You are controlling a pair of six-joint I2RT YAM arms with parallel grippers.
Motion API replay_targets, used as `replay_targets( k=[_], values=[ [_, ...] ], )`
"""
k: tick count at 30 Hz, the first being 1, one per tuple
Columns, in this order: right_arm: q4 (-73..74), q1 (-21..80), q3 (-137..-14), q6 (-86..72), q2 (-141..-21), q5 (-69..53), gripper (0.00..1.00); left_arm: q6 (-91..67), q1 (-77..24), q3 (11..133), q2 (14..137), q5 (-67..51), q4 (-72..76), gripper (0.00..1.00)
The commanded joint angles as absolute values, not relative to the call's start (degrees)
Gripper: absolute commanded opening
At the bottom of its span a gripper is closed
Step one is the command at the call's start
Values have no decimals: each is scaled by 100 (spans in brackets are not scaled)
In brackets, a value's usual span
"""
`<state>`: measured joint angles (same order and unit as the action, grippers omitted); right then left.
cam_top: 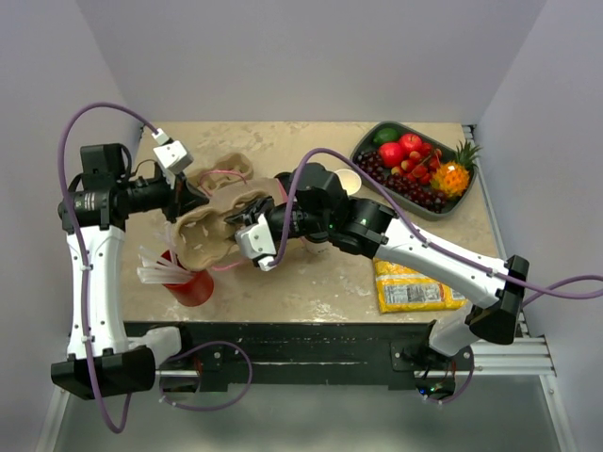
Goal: Pack the takeout coffee
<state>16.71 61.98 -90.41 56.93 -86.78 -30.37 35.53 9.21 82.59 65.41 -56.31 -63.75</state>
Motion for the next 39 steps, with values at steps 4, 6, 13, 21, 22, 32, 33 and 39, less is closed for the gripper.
replay_targets(
  k=[4, 6, 13, 21, 22, 32, 33, 39],
  values=[
    [2654, 6267, -9184, 6126, -8640, -2673, 0, 3094, 888, 8007, 6021, -5836, -5765, 0],
    [2768, 6310, -9219, 6126, -8692, -2523, 0, 3190, 888, 7972, 6012, -5897, -5975, 0],
    [2997, 6521, -9386, 6187, -8815, -1899, 0, 3455, 888, 7594, 5872, -6003, -6320, 0],
    [3673, 6846, -9957, 6126, -9184, -1310, 0, 3033, 888, 7550, 5634, -5986, -6170, 0],
    [3761, 6873, -10036, 6117, -9272, -1179, 0, 2945, 896, 7532, 5590, -5942, -6135, 0],
    [4543, 7189, -10556, 5556, -9483, -177, 0, 2434, 896, 7067, 5405, -5766, -5529, 0],
    [4553, 7198, -10547, 5494, -9431, -115, 0, 2426, 888, 7049, 5405, -5748, -5511, 0],
    [4605, 7189, -10345, 5195, -9229, -9, 0, 2400, 896, 6979, 5414, -5634, -5458, 0]
  ],
)
